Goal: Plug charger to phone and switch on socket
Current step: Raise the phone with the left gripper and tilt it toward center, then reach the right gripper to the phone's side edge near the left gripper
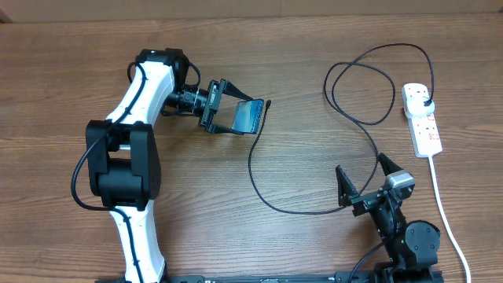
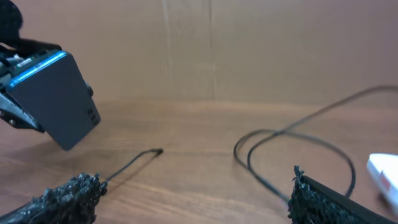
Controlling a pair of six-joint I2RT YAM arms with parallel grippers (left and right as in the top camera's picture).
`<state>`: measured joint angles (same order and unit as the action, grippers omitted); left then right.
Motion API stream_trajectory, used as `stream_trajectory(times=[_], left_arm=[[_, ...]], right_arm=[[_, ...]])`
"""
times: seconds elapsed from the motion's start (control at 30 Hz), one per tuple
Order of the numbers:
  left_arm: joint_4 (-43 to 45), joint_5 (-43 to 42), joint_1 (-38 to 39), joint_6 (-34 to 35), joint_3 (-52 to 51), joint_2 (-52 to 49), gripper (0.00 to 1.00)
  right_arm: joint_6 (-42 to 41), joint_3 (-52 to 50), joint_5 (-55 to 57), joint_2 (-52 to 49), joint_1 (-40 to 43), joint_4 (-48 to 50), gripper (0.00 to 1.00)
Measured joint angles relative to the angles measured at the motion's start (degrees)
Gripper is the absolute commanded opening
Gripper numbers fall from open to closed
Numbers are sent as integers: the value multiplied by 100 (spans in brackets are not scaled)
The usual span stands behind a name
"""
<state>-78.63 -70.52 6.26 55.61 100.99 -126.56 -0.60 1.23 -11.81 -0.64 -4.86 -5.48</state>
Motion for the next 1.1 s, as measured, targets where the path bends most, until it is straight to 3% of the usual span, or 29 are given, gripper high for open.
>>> stream_trajectory(times=[0.27,0.53,0.77,1.1], left_arm=[[4,264,2,284,0,0,67],[114,1075,0,627,0,0,64],[260,2087,2,999,0,0,63],[267,3324,13,1279,0,0,59]], right_arm=[[-173,903,7,-452,0,-693,100],[-236,2282,-251,-2332,0,-979,100],[-608,3285,-1189,-4216,0,-1023,100],[-1749,3370,-3150,-6325,0,-339,100]])
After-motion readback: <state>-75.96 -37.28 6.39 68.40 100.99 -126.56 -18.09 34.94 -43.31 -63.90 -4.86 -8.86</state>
